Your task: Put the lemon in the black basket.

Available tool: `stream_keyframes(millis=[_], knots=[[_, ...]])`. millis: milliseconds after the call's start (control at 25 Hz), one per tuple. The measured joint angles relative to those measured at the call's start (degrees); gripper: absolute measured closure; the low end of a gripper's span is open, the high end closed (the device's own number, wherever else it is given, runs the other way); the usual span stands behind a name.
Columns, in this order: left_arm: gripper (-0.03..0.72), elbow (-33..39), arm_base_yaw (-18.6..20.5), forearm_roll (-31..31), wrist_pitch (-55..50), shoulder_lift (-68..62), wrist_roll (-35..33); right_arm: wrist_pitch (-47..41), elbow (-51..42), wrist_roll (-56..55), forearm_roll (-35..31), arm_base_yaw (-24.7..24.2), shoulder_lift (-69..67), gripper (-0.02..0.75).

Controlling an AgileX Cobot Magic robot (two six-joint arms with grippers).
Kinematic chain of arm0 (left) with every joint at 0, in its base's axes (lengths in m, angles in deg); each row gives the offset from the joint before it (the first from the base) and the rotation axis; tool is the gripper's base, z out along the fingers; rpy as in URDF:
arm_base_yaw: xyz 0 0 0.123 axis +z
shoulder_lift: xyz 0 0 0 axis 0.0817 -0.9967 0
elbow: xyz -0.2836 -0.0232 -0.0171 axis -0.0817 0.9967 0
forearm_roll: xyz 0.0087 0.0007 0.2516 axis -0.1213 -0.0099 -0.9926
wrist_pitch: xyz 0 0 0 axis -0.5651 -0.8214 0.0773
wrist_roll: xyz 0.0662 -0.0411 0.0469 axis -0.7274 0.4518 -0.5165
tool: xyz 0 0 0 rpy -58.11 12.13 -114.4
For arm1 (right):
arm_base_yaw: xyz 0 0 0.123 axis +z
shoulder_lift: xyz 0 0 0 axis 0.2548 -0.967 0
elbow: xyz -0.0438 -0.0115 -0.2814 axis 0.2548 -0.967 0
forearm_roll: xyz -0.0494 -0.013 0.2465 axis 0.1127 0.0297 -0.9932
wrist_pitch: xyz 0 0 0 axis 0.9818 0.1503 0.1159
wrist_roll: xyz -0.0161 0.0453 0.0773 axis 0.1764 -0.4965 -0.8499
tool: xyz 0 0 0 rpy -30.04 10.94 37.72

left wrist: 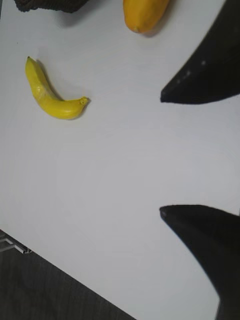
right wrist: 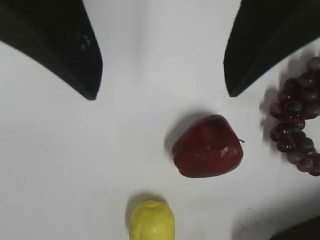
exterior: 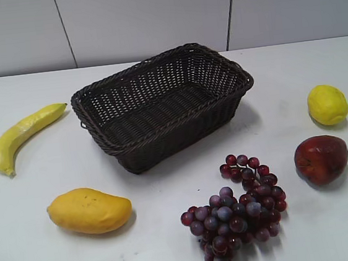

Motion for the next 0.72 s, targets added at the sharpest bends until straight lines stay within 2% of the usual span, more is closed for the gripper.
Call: stream_keyframes(millis=[200,720], knots=[[0.216,0.00,0.00,0.00,0.00,0.00,0.00,0.63,7.30,0.23,0.00,0.00,-17.10,0.133],[0.216,0.00,0.00,0.00,0.00,0.00,0.00,1.47,30.56,1.20,0.48,0.00,-50.88,0.132]])
